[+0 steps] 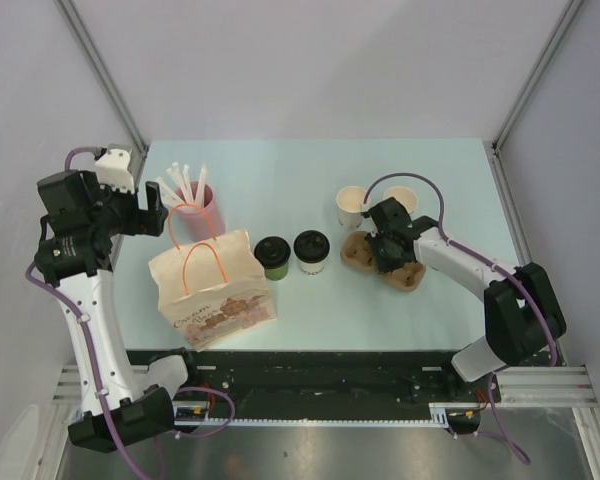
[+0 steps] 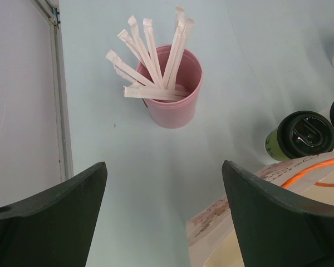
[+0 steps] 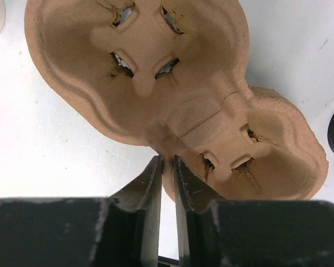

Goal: Pack the takeout coffee

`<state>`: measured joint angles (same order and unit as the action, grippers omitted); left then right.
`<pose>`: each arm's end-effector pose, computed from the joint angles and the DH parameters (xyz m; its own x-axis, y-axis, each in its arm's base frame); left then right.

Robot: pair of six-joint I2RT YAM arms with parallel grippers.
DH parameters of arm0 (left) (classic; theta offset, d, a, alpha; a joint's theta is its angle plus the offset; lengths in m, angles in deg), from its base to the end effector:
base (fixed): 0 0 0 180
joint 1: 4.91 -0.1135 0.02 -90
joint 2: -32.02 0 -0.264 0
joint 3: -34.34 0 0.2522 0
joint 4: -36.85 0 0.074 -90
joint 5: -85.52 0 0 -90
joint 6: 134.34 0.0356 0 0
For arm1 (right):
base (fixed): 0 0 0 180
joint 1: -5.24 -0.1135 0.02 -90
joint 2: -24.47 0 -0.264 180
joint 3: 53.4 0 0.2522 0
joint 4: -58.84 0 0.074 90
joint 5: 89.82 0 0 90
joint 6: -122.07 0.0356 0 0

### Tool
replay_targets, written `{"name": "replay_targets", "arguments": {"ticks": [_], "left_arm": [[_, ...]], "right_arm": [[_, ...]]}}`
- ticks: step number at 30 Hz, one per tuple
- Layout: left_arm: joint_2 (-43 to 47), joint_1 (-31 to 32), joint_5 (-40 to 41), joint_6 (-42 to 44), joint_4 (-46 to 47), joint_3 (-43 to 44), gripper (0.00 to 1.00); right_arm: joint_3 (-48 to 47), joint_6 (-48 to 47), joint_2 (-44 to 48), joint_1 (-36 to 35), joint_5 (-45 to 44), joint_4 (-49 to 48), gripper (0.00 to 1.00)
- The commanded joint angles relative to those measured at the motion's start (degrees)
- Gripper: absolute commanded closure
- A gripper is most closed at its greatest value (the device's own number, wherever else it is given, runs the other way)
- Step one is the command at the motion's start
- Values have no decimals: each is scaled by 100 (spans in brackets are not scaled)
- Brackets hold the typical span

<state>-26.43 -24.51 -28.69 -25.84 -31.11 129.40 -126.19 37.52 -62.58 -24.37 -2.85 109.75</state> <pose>0.1700 0.0450 0.4335 -0.4572 0.1444 -0.8776 0.1783 0.9816 0.0687 0.2590 0.1450 0.2156 -0.8305 -0.3629 -0.4226 -0.3970 0.9178 -0.0079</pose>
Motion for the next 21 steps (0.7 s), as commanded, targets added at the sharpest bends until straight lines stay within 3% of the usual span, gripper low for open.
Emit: {"name": "replay_targets", "arguments": {"ticks": [1, 8, 11, 21], "left_arm": [[106, -44, -251, 409, 76, 27, 10], [98, -44, -286, 409, 84, 18, 10], [106, -44, -330, 400, 84, 9, 10], [159, -45, -322, 391, 84, -17, 10]], "right_arm": [[-92, -18, 126, 16, -93, -14, 86], [-92, -18, 469, 25, -84, 3, 92], [-92, -27, 530, 25, -128, 38, 100], [-92, 175, 847, 7, -540, -41, 100]]}}
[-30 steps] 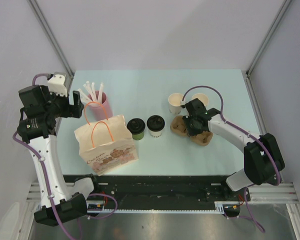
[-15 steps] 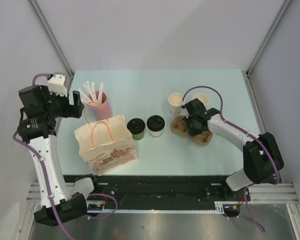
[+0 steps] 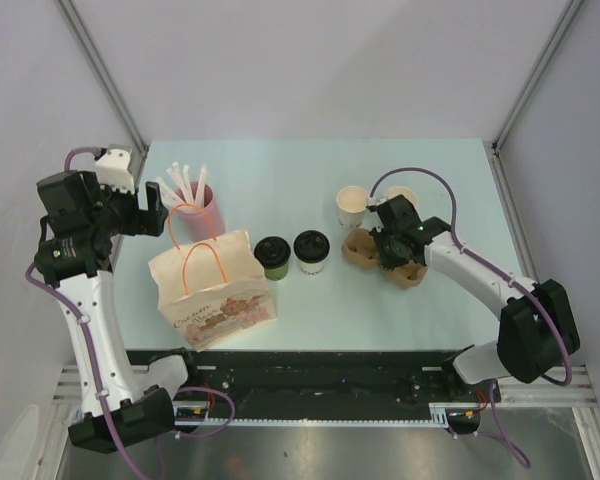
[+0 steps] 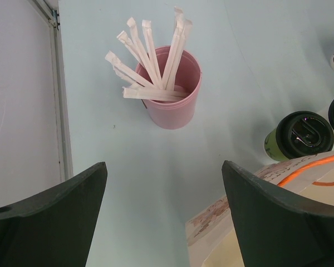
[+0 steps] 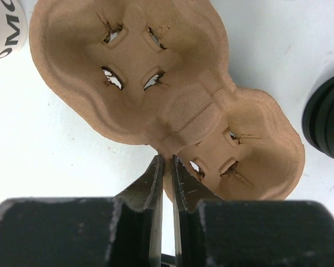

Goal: Pack the takeout coffee

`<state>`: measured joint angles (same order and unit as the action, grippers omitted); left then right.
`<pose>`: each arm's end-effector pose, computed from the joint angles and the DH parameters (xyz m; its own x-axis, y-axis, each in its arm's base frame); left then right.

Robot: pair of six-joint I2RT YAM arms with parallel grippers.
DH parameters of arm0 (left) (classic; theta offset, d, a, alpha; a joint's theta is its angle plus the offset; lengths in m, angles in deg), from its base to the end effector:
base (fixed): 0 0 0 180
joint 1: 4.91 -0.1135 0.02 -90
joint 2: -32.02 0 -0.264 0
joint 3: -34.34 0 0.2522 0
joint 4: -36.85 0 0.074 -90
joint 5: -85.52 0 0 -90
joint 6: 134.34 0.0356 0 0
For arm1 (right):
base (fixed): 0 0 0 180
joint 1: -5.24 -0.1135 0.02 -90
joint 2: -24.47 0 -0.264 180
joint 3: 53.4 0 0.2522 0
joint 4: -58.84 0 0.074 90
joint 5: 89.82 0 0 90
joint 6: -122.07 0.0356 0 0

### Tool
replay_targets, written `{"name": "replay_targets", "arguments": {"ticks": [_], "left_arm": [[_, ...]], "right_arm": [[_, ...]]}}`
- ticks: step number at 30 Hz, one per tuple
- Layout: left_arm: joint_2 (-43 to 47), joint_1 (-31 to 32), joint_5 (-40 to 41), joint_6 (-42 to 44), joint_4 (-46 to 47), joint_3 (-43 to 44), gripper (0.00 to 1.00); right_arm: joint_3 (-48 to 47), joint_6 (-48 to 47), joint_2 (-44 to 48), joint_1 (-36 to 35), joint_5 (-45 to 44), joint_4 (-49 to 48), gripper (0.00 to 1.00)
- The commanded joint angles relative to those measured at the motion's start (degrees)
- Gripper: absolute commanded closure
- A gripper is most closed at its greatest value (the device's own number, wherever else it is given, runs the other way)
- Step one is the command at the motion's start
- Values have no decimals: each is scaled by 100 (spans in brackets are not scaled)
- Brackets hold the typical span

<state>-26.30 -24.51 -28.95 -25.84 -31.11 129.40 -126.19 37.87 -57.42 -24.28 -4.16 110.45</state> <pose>0.1693 0.0446 0.4339 -0.4541 0.1449 -0.8791 0.1819 0.9810 0.0677 0.2496 0.1383 0.2395 -0.8014 -0.3380 -0.4934 -0.3801 0.9248 -0.0162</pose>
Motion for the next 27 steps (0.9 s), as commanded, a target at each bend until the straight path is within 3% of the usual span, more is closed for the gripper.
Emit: {"name": "replay_targets", "arguments": {"ticks": [1, 6, 10, 14, 20, 27], "left_arm": [[146, -44, -295, 400, 84, -17, 10], [163, -45, -269, 417, 76, -17, 10], [164, -44, -304, 391, 84, 0, 10], [172, -44, -330, 373, 84, -26, 10], [128, -53, -445, 286, 84, 18, 10], [120, -45, -462, 286, 84, 18, 10]], "right_arm": [[-92, 158, 392, -45, -471, -111, 100], [-57, 395, 858, -634, -1060, -189, 100], [462, 517, 772, 128, -490, -489, 100], [400, 501, 1094, -544, -954, -409, 100], [401, 431, 1114, -151, -657, -138, 100], [444, 404, 1167, -292, -727, -260, 94]]}}
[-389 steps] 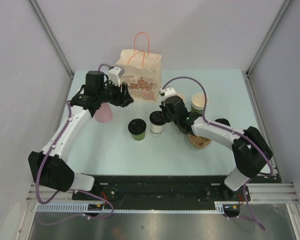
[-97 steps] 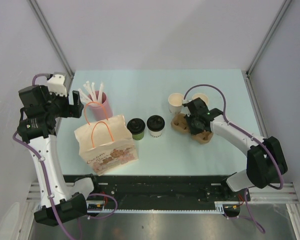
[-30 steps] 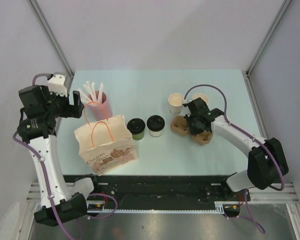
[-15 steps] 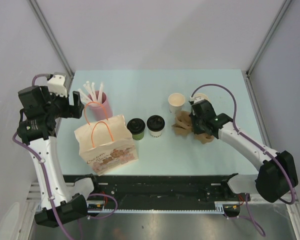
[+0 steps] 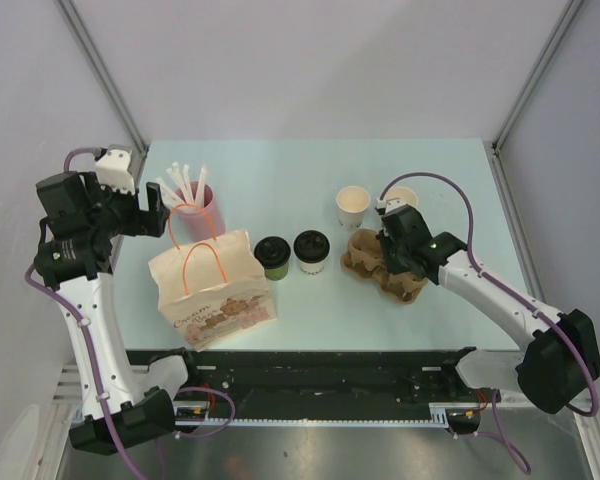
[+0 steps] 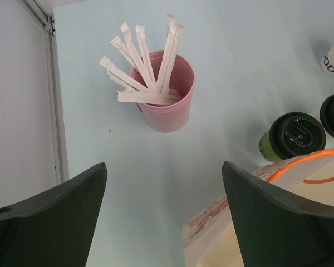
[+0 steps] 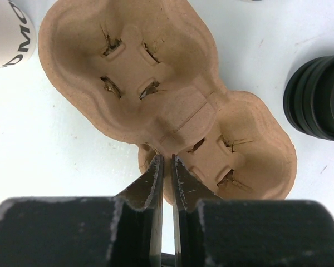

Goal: Pack the takeout coffee

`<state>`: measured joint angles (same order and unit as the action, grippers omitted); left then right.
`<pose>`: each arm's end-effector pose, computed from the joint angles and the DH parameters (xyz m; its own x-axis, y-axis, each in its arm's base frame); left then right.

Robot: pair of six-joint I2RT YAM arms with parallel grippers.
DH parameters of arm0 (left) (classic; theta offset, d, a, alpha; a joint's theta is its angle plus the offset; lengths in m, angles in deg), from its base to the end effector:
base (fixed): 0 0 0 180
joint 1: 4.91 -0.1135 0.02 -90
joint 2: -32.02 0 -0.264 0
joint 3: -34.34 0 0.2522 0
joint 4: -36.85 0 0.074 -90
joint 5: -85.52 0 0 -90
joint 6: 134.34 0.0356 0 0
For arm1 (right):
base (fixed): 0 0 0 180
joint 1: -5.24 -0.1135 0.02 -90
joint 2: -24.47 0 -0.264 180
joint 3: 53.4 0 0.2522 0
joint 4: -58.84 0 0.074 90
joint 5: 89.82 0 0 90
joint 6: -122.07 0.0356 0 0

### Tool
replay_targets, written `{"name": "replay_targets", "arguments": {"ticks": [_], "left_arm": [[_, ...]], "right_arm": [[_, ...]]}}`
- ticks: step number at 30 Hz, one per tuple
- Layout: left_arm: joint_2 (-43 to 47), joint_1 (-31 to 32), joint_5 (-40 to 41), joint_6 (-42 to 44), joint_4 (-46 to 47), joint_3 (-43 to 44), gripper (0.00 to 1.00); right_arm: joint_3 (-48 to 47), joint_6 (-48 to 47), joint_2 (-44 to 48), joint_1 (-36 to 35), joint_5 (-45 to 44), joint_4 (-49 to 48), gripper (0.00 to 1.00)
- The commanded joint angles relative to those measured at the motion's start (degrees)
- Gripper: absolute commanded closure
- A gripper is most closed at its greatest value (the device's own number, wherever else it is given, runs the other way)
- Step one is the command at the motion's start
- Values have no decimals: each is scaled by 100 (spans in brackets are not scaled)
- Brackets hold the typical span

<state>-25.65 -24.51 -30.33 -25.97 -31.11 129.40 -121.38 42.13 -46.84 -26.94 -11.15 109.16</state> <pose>0.1658 0.0426 0.4358 -0.4384 0.1450 -0.8870 0.2001 0.9779 0.0609 0.2168 0.1281 0.2612 -0.7452 -0.2666 -0.6112 -0.2981 0.9531 -0.0523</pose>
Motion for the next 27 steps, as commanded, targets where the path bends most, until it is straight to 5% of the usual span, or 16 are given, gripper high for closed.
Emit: {"name": "replay_targets", "arguments": {"ticks": [1, 10, 14, 19, 21, 24, 27], "left_arm": [[63, -44, -325, 290, 84, 18, 10], [54, -44, -325, 316, 84, 18, 10], [54, -44, -316, 351, 84, 27, 10], [36, -44, -342, 351, 84, 35, 10], [28, -44, -351, 351, 93, 18, 10], [28, -44, -351, 360, 85, 0, 10], [36, -36, -342, 395, 84, 0, 10]], "right_arm": [[-36, -31, -5, -7, -1, -131, 93], [8, -22, -480, -16, 553, -105, 92], [8, 92, -489, -7, 510, -96, 76], [-1, 31, -437, 2, 465, -52, 99], [7, 4, -419, -7, 457, -61, 100], [7, -415, -393, -103, 588, -131, 78], [7, -952, -471, -323, 764, -123, 69]]}}
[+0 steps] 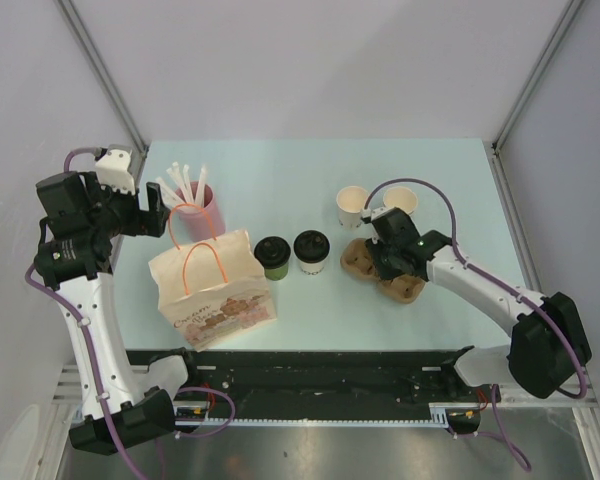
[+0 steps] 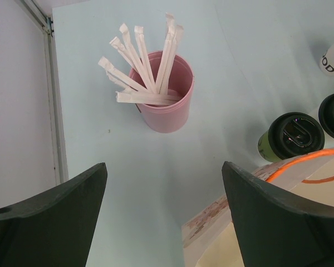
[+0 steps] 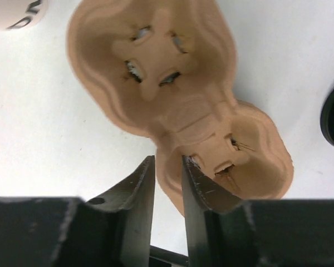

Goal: Pack the takeout coffee

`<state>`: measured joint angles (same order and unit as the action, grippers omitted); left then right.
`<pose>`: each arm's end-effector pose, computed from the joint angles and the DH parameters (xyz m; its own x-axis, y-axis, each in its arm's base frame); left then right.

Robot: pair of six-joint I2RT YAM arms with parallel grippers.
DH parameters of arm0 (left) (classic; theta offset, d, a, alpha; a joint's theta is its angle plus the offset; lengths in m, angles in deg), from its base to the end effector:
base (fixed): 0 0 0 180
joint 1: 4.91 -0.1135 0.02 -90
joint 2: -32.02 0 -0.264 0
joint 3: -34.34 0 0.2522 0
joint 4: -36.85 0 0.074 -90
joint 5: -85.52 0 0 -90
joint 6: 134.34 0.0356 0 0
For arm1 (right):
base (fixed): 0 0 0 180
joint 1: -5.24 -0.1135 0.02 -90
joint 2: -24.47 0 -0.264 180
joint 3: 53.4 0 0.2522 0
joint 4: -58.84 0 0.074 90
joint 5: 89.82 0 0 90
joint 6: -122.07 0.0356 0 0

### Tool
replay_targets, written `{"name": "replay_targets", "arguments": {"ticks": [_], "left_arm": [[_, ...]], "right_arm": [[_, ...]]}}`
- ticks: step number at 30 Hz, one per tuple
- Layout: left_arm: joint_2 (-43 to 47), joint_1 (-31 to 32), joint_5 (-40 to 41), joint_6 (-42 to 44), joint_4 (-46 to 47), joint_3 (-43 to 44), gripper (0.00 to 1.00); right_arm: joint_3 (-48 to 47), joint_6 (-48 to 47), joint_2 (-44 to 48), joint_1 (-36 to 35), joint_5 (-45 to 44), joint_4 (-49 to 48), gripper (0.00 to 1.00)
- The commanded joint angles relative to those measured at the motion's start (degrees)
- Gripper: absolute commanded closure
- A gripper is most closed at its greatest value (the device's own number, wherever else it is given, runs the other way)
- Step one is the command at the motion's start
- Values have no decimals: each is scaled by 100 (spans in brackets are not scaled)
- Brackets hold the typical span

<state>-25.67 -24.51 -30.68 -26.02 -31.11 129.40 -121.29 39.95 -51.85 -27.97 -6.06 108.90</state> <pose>0.1659 0.0424 0.4358 -0.4372 0.1437 -0.8878 0.2049 0.9771 0.0573 0.2232 0.1415 0.2398 -0.7747 -0.3442 -0.5304 -0.3944 0.9187 -0.0201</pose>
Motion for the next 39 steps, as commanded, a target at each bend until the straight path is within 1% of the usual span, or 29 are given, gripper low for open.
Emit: {"name": "replay_targets", "arguments": {"ticks": [1, 5, 12, 16, 18, 19, 20, 21, 26, 33, 34, 37, 38, 39], "left_arm": [[39, -44, -299, 408, 84, 9, 10], [65, -44, -281, 409, 84, 0, 10], [65, -44, -290, 417, 84, -9, 10], [65, -45, -272, 426, 84, 0, 10], [83, -44, -281, 426, 84, -9, 10], [74, -36, -281, 426, 76, -9, 10], [83, -44, -272, 435, 84, 0, 10], [91, -44, -255, 435, 84, 0, 10], [91, -44, -263, 435, 76, 9, 10], [82, 52, -272, 286, 84, 228, 12], [83, 78, -272, 277, 76, 264, 12], [91, 359, -132, 180, 76, 422, 12], [109, 656, -36, 136, 67, 457, 13], [126, 824, 131, 66, 67, 536, 13]], "right_arm": [[-10, -935, -41, -169, 307, -53, 68], [-80, -1008, -182, -1, 719, 141, 68], [-151, -1095, -481, -98, 624, 133, 69], [-168, -1043, -577, -37, 624, 123, 71], [-159, -991, -639, -10, 624, 132, 76], [-177, -973, -630, -1, 624, 115, 80], [-168, -955, -630, 8, 624, 106, 87], [-177, -903, -578, 16, 624, 97, 90], [-177, -814, -332, 95, 633, 71, 99], [-177, -401, 46, 201, 624, 124, 100], [-186, -366, 81, 210, 459, 158, 100], [-186, -217, 134, 262, 439, 211, 100], [-177, -147, 126, 289, 431, 220, 100], [-177, -112, 108, 306, 413, 238, 100]]}}
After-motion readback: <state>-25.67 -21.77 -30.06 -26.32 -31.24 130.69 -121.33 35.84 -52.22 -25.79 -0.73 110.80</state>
